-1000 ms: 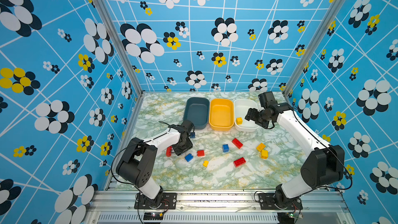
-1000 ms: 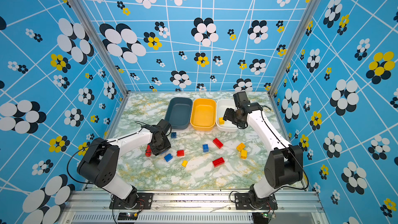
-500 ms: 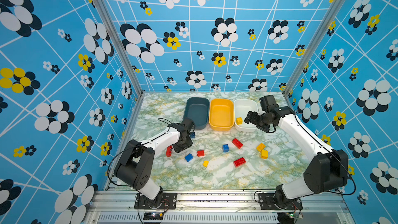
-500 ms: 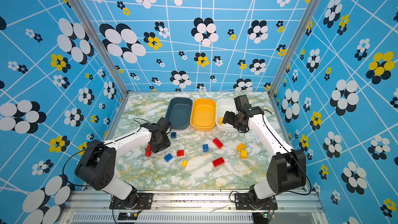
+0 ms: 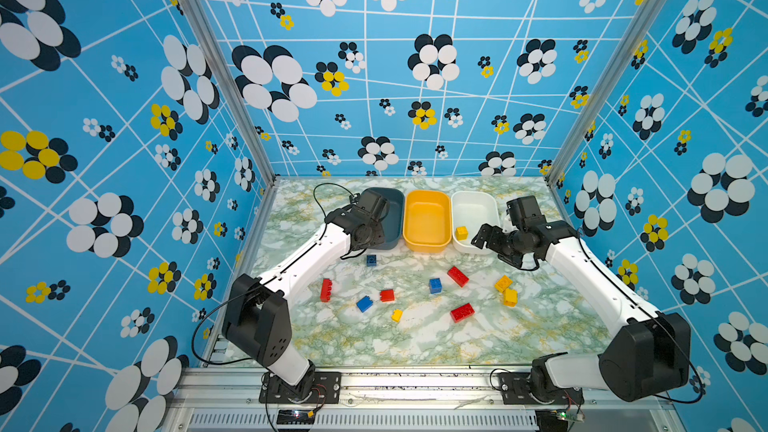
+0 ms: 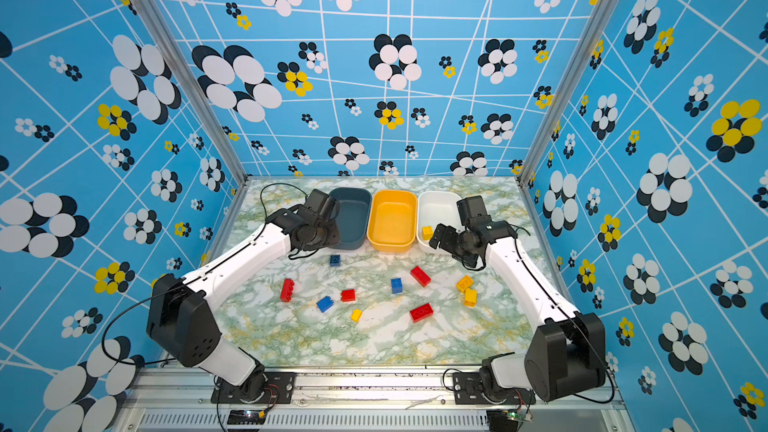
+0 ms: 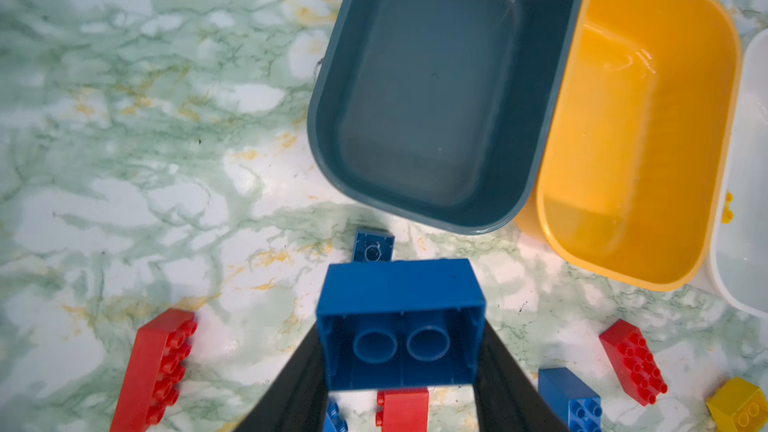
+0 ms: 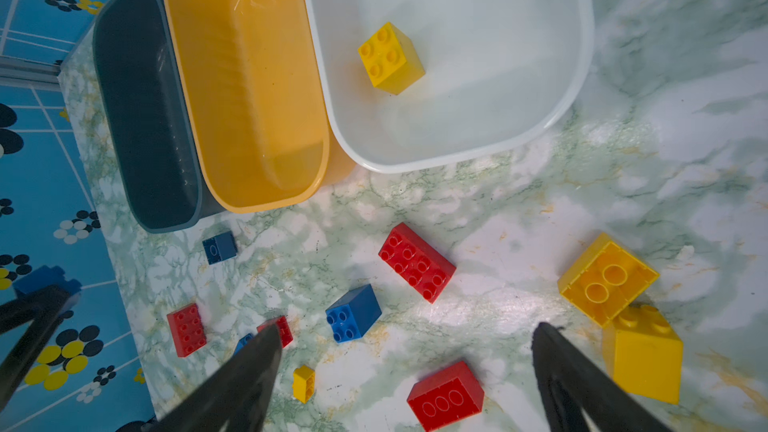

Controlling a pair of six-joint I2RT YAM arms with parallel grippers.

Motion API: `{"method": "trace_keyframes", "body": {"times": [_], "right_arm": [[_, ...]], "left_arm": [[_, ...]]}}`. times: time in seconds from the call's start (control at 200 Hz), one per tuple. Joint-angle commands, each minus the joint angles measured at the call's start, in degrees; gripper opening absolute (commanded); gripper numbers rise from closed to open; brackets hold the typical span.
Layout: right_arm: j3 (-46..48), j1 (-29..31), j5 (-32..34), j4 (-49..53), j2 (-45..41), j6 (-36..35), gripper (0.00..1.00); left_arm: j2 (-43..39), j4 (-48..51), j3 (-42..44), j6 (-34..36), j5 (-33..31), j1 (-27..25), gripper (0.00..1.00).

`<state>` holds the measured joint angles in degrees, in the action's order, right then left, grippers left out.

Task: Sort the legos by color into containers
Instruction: 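Carry the blue brick with the left gripper and drop it into the teal bin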

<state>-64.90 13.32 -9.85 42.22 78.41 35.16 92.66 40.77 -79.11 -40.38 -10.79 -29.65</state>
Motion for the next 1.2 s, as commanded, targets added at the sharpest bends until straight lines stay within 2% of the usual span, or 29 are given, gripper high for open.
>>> {"method": "trace_keyframes", "body": {"times": [0.0, 0.23, 0.61, 0.695, 0.775, 0.805, 0.894, 1.194], "right_arm": [[1.08, 0.04, -1.31, -1.09, -1.33, 0.91, 0.96], [0.98, 0.43, -1.67, -0.73, -1.86, 0.78, 0.96], [1.54, 1.58, -1.84, -0.73, -1.09, 0.86, 0.96], [1.49, 1.79, -1.84, -0.54, -0.74, 0.74, 0.96], [1.65, 1.89, -1.84, -0.5, -0.39, 0.77, 0.96], [1.76, 2.05, -1.84, -0.56, -0.2, 0.74, 0.96], [1.98, 2.39, -1.91, -0.7, 0.15, 0.66, 0.96], [2.69, 3.13, -1.84, -0.98, 0.74, 0.31, 0.96]], "left_arm": [[5.46, -1.11, -5.57, 6.71, 0.78, 0.72, 0.27], [16.87, -1.15, -15.87, 12.54, 4.32, 2.87, 0.27], [27.24, -5.59, -18.86, 13.15, 10.54, 7.31, 0.3], [28.07, -5.66, -19.28, 13.61, 10.37, 7.41, 0.34], [28.77, -5.06, -19.9, 13.98, 10.12, 7.45, 0.42], [28.94, -4.87, -20.1, 14.06, 10.02, 7.52, 0.49], [29.2, -4.48, -20.29, 14.07, 10.06, 7.67, 0.57], [28.46, -4.3, -20.29, 14.07, 9.69, 7.71, 0.66]]}}
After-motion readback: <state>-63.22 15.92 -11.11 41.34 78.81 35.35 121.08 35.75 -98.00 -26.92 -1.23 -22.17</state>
